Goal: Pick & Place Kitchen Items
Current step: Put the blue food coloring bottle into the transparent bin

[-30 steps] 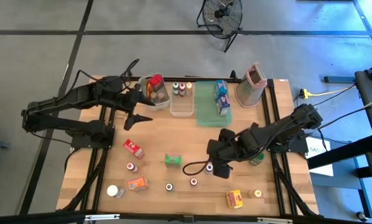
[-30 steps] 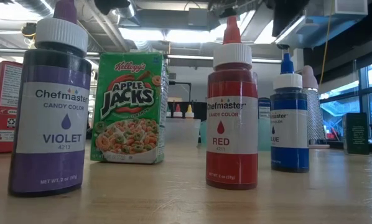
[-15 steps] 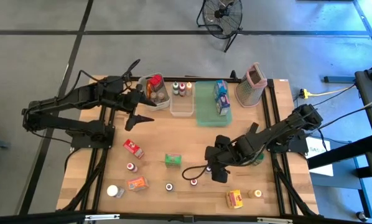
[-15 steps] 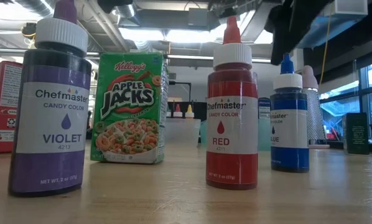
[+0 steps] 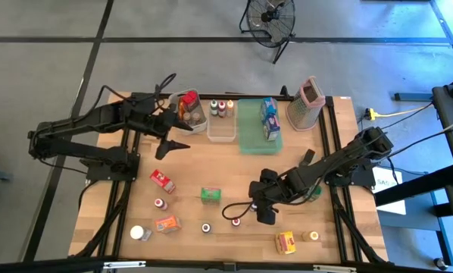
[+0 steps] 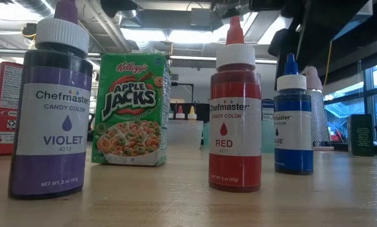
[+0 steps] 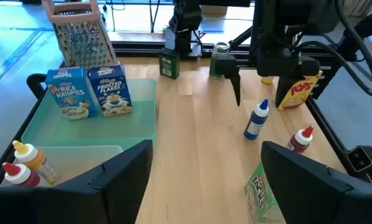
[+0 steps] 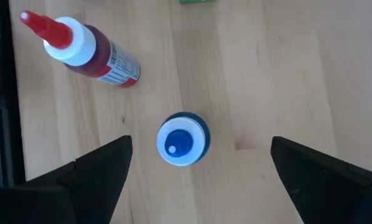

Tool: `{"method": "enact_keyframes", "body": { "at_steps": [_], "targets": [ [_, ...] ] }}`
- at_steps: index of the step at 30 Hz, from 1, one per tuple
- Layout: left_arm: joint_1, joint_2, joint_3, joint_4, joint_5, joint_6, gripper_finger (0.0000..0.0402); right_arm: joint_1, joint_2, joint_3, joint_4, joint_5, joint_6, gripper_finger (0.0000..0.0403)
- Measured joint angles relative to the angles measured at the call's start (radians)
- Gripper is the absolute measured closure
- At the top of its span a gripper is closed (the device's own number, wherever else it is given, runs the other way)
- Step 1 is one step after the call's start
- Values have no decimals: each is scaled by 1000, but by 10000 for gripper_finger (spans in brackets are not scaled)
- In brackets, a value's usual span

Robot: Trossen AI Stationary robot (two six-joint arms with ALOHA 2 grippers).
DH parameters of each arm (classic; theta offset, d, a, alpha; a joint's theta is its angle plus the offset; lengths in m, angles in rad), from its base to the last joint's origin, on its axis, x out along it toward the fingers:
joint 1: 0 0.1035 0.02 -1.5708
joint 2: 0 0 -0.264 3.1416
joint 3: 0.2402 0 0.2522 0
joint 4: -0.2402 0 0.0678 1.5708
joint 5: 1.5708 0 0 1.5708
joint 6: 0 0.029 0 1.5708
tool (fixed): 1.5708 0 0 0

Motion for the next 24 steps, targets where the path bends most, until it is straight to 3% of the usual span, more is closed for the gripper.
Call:
{"method": "enact_keyframes", "body": {
  "at_steps": [12,24],
  "targets": [
    [0,7,0,11,0,2,107,0,0,-89,124,-15,-3,19],
    [0,15,0,32,0,2,107,0,52,-92,154,-25,-24,19]
  ]
}}
